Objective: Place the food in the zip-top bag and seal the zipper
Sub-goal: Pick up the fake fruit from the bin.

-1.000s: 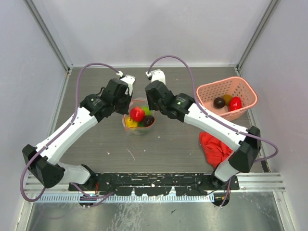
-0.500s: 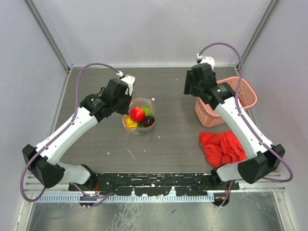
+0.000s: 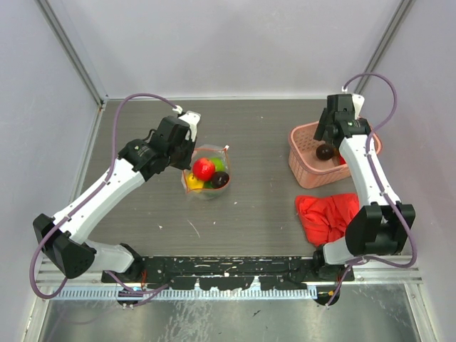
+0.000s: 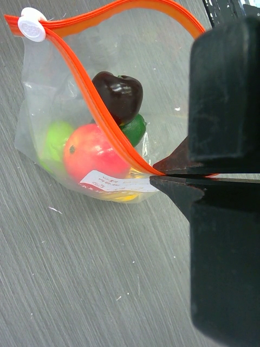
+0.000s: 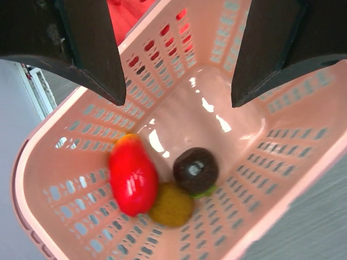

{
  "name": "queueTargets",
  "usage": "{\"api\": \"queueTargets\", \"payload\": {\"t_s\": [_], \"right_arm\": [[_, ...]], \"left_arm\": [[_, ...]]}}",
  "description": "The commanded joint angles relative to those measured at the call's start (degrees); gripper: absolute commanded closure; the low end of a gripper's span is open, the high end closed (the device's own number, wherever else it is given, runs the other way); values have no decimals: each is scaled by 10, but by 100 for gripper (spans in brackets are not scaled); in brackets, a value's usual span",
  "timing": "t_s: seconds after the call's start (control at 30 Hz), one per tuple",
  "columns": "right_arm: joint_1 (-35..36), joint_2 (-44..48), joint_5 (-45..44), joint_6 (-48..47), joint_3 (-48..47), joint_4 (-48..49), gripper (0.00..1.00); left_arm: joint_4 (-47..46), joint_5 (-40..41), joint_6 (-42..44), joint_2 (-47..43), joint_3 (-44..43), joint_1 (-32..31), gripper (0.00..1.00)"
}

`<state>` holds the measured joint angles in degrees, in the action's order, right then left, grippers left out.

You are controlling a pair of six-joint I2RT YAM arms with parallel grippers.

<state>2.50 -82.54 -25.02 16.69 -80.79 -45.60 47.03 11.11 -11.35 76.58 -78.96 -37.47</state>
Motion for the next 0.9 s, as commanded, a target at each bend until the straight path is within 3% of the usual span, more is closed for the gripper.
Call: {"api": "queueTargets", "payload": {"t_s": [0.0,0.23,0.87], "right_arm": [[-41,-16,-27,-33,39,77,16],[-109,-54,4,-47,65,153,13],[-149,-184,65,-63,58,222,0]], "left_arm": [[-16,-4,-2,-20,-22,3,100],[-15,-4,0,-20,-22,3,100],[-16,-8,-1,-22,-22,3,100]]}}
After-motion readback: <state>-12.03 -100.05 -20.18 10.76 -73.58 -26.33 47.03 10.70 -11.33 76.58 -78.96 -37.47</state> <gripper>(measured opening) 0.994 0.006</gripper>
